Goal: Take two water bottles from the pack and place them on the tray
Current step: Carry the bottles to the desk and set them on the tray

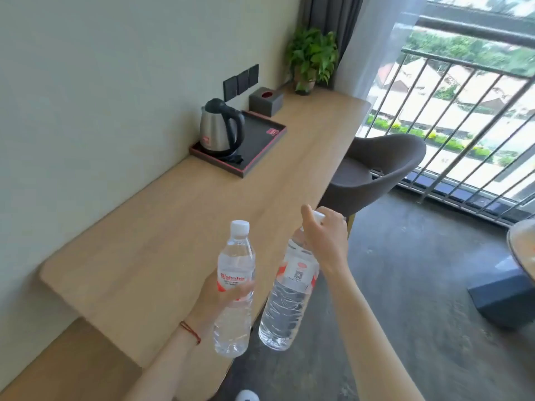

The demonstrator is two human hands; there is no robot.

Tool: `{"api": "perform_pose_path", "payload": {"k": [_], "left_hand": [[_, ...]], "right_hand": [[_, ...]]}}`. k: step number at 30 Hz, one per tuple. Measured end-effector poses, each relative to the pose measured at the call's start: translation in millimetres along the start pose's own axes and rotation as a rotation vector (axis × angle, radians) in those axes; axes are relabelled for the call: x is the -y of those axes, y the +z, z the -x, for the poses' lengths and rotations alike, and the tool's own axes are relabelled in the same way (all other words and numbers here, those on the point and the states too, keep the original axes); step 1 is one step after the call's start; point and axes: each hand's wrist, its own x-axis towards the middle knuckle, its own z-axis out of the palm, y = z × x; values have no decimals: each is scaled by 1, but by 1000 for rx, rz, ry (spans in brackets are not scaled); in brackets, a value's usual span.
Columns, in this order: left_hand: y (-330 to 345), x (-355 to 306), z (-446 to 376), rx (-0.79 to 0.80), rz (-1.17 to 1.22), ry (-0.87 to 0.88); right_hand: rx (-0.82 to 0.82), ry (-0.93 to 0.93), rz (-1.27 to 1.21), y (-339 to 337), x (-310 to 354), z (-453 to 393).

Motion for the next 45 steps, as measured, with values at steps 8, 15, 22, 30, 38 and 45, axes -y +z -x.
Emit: {"api": "perform_pose_path", "payload": {"k": [8,15,22,30,38,45], "left_hand": [[83,-12,-120,-53,23,-18],[171,-29,-217,-248,125,-14],[208,-53,-300,-377,221,-29],[194,-77,-419,-476,242,-51],[178,-105,-490,-601,289,-39],[185,-112,-524,-786,327,-20]], "right_hand": [[17,-56,62,-21,-50,-143],[190,-195,65,-37,-64,-284],[335,-227,94,-18,-58,-397],[437,-292,91,47,-37,-504],[525,-388,89,103,-10,-577],[700,-550,26,141,-6,-610]]}}
